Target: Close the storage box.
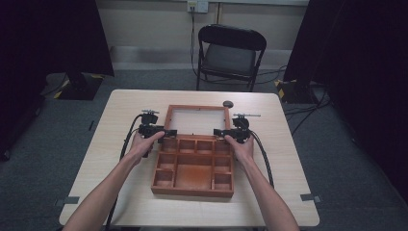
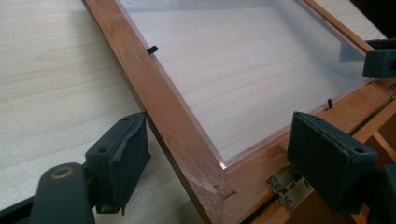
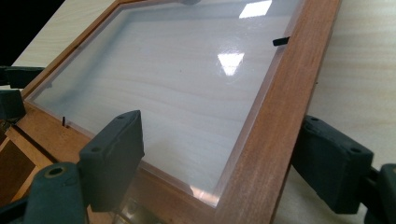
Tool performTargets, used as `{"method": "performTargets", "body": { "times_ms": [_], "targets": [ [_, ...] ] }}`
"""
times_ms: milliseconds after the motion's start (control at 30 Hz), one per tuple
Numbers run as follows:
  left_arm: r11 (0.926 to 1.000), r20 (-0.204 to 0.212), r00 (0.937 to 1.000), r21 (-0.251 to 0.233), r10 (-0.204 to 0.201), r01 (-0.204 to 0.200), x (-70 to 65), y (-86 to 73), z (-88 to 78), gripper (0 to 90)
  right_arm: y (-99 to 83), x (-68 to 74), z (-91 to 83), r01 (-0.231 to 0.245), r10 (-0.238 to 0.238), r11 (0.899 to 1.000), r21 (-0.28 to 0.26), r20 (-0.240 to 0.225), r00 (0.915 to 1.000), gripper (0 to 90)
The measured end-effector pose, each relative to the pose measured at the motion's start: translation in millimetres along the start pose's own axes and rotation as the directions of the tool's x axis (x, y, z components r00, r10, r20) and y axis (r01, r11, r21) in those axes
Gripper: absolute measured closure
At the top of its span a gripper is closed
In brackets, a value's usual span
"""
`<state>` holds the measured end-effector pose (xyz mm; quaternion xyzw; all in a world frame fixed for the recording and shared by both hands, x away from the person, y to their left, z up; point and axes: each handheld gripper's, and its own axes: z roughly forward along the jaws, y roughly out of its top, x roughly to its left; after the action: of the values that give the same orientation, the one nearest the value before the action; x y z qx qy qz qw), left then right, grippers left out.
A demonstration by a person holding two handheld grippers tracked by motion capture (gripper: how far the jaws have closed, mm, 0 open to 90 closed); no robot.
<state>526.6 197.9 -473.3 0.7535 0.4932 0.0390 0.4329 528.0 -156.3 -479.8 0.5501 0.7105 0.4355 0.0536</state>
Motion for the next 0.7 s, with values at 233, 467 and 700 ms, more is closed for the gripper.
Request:
{"method": "performTargets", "body": {
  "times_ms": [233, 467, 700],
  "targets": [
    [0.9999, -0.017, 0.9998, 0.007, 0.007, -0.007, -3.1, 1.4, -1.2, 20.9, 0.3, 0.3, -1.6, 0.026, -0.026, 1.000, -0.017, -0.002, 0.9997, 19.5],
    [0.9999, -0.005, 0.9999, 0.002, 0.016, -0.016, -1.4, 1.8, -0.9, 20.6, 1.3, -1.5, -6.1, 0.019, -0.019, 0.999, -0.026, -0.007, 0.9998, 25.8],
    [0.9990, -0.004, 0.9991, 0.014, 0.043, -0.042, -4.4, 6.3, -3.3, 24.2, 4.3, -0.7, -13.6, 0.046, -0.046, 0.997, -0.067, -0.002, 0.9989, 35.7]
  ]
}}
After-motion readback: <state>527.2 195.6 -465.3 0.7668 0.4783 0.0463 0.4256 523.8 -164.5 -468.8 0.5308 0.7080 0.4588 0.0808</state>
